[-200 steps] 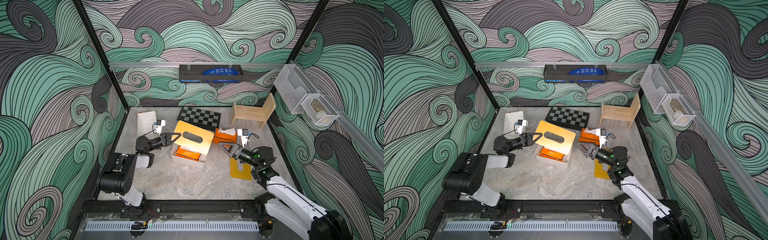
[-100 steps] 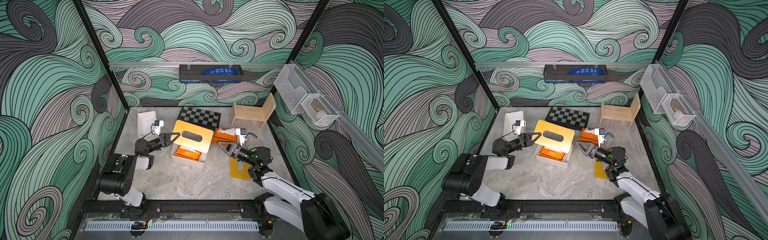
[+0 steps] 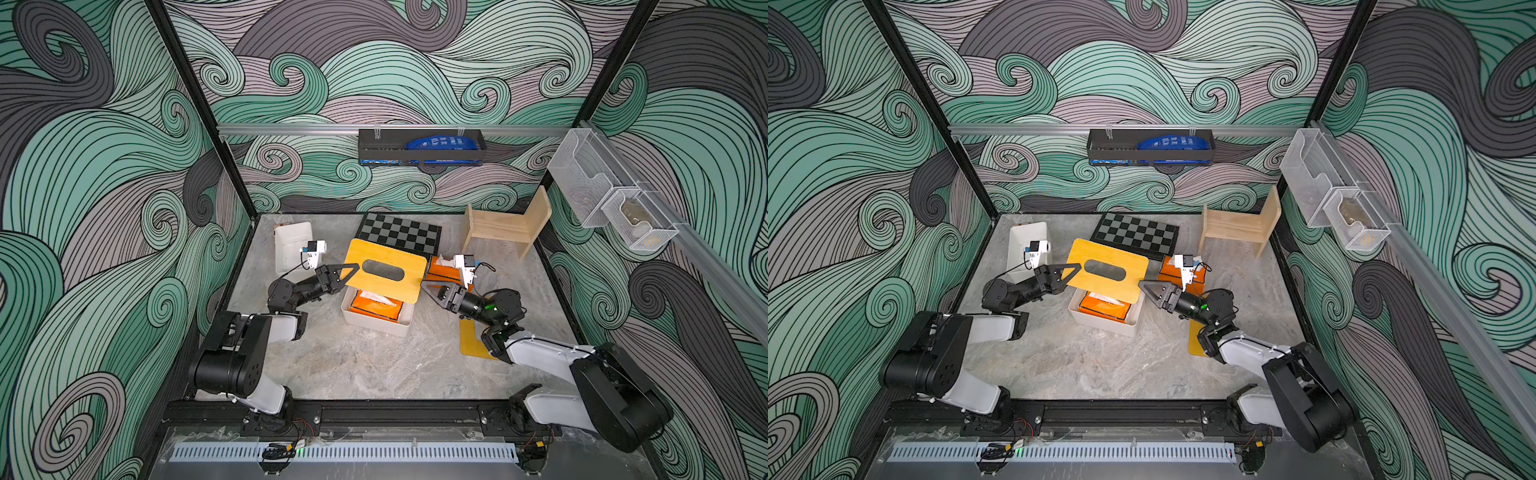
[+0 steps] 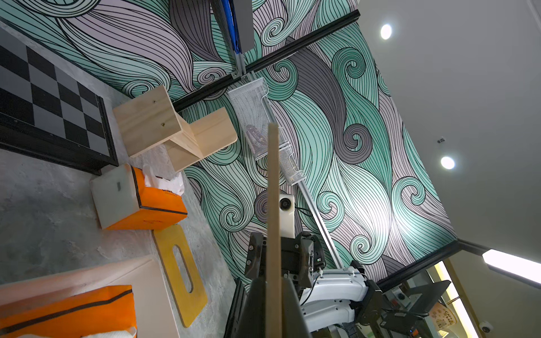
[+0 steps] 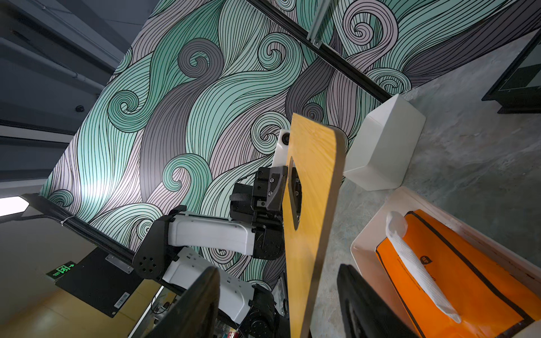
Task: Put the tissue paper into the tissue box
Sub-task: Pick up the box lid from the center of the board.
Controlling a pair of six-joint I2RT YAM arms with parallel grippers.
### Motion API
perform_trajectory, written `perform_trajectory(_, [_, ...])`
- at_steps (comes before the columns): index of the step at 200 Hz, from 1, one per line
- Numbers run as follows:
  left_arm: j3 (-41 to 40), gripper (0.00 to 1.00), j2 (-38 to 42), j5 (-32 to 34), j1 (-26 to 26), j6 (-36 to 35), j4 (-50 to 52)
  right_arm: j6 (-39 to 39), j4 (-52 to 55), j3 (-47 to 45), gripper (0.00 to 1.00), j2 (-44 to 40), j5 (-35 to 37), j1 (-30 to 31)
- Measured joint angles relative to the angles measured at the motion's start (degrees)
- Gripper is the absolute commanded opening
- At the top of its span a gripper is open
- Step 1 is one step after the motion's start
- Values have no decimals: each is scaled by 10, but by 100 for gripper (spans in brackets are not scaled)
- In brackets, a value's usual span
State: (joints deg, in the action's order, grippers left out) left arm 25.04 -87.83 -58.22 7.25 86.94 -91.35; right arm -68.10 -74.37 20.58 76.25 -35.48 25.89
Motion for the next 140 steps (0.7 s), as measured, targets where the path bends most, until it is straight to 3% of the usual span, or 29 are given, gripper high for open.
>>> perform_trajectory(31, [-7, 0, 0, 2, 0, 33, 0, -31, -78, 9, 49, 59, 4, 8])
perform_trajectory(89, [-10, 0, 0, 1, 0, 55, 0, -106, -165, 34, 39, 150, -2, 17])
perform_trajectory(140, [-11, 0, 0, -12, 0, 54, 0, -135, -176, 38, 31, 160, -11, 24])
